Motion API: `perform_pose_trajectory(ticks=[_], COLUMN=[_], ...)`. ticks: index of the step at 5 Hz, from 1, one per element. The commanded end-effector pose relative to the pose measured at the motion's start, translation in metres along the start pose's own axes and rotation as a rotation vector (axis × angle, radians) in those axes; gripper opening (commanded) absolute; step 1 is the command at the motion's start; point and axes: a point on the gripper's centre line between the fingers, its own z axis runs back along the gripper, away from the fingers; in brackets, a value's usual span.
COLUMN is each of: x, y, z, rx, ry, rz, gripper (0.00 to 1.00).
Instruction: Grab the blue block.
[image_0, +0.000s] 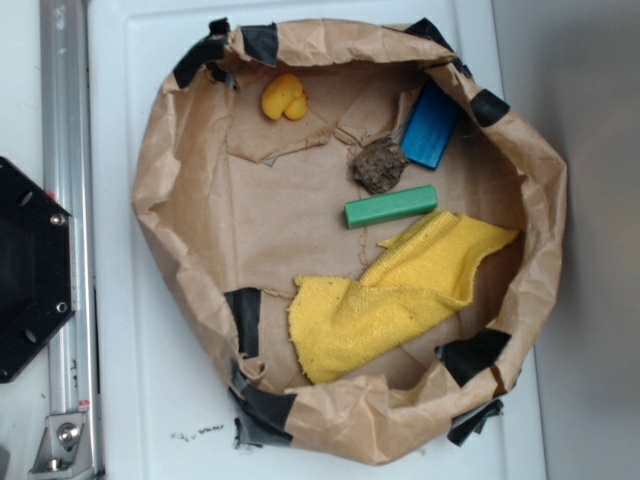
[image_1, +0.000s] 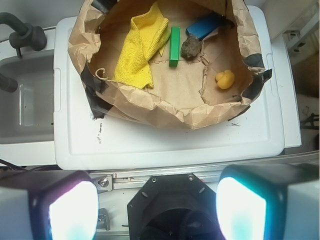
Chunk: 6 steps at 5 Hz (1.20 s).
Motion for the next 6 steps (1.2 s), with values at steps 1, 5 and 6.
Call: perform_pose_trajectory(ticks=[1, 5, 6], x=[0.0, 0.159, 0.184], y=[0.0, 0.047, 0.056], z=[0.0, -0.13, -0.166], rx=[0.0, -0.02, -0.014], ry=[0.0, -0.276, -0.247], rz=[0.0, 0.457, 0.537], gripper=[1.0, 1.0, 1.0])
